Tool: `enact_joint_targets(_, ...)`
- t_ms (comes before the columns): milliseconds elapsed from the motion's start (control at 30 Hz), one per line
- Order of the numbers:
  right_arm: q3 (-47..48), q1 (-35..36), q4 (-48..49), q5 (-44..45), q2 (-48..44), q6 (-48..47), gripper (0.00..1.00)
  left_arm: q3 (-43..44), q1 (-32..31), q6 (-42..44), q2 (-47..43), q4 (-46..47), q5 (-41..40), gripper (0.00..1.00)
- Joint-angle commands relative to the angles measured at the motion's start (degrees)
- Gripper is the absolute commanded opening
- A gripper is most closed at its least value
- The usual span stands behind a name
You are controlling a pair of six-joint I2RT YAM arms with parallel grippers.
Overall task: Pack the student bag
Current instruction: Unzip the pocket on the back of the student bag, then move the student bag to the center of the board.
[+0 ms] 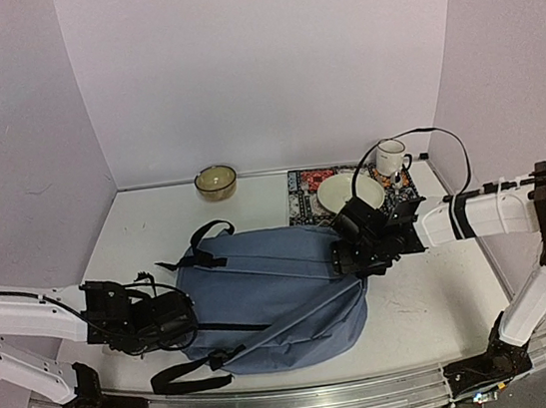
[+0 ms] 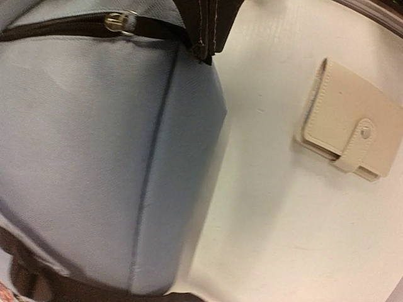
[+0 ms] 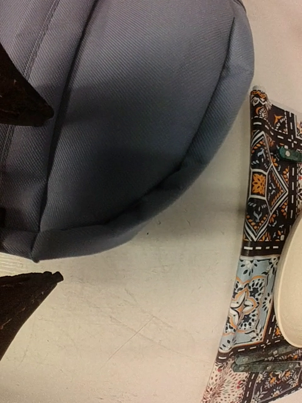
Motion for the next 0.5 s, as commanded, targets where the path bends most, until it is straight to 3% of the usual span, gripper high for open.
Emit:
enact_joint_targets(0,-1.6,-1.5,-2.2,1.6,-0.5,0.3,0.80,-2.4,2.4,-0.8,2.3,-4.9,-2.7,0.00)
enact_joint_targets(267,-2.9,-1.7,-1.4,-3.0,-3.8,-1.9,0.81,0.6,2.5,11.2,7.5,14.3,-1.2,0.14)
enact_joint_targets(467,-4.2,-1.6,-1.0,-9.3,-10.2,-5.7,0.85,1.4,2.4,18.5,9.0,28.2,3.9,0.16)
